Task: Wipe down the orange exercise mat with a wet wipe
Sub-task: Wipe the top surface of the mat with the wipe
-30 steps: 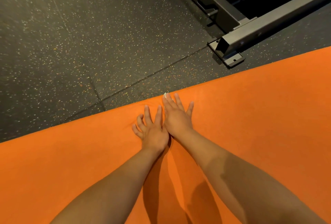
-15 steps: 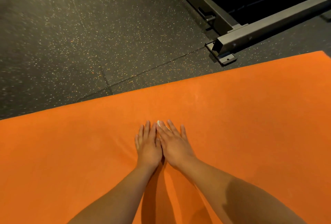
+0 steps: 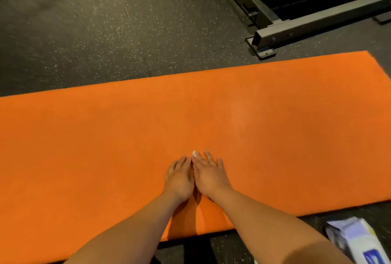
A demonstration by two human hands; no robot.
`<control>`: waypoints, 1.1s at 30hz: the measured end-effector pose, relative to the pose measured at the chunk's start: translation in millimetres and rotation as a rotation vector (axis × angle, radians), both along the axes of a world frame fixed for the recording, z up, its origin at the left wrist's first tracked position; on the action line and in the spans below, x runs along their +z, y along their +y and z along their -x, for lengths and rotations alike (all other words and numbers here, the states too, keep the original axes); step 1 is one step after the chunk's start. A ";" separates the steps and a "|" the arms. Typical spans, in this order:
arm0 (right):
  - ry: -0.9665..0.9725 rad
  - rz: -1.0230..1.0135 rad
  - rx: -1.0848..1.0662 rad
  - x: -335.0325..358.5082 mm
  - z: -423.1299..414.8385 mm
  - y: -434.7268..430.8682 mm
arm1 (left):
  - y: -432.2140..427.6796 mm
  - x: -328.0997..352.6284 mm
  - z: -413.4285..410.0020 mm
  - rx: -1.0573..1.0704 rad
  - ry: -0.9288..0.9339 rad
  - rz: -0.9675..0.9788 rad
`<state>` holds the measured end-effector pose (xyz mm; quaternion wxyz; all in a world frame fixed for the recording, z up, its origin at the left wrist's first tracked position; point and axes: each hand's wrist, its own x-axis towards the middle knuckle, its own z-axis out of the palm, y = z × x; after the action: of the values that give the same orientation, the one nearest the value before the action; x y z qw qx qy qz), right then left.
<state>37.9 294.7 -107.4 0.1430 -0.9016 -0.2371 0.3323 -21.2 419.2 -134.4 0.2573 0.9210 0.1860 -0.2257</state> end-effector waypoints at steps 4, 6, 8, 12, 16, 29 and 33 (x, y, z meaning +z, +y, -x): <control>0.074 0.023 -0.010 14.1 55.9 -18.0 | -17.5 24.4 58.5 -0.040 0.088 -0.038; 0.070 0.034 -0.026 17.5 77.9 -26.8 | -25.0 33.6 82.8 -0.040 0.119 -0.052; 0.081 0.043 -0.041 20.2 95.2 -36.1 | -31.3 41.0 100.1 -0.045 0.144 -0.051; 0.110 0.041 -0.151 28.9 115.3 -37.7 | -41.6 52.7 120.5 -0.009 0.131 0.008; 0.081 0.004 -0.199 38.3 116.1 -36.5 | -39.0 55.2 132.9 -0.067 0.061 -0.042; -0.056 -0.120 -0.272 37.1 122.8 -52.5 | -29.3 59.9 136.3 0.013 -0.139 0.049; -0.106 -0.139 -0.355 48.8 109.0 -46.5 | -22.4 66.3 126.3 0.096 -0.230 0.136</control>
<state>-71.1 248.2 -58.6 0.2486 -0.9335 -0.1038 0.2367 -147.5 396.8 -68.1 0.3493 0.9112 0.1836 -0.1182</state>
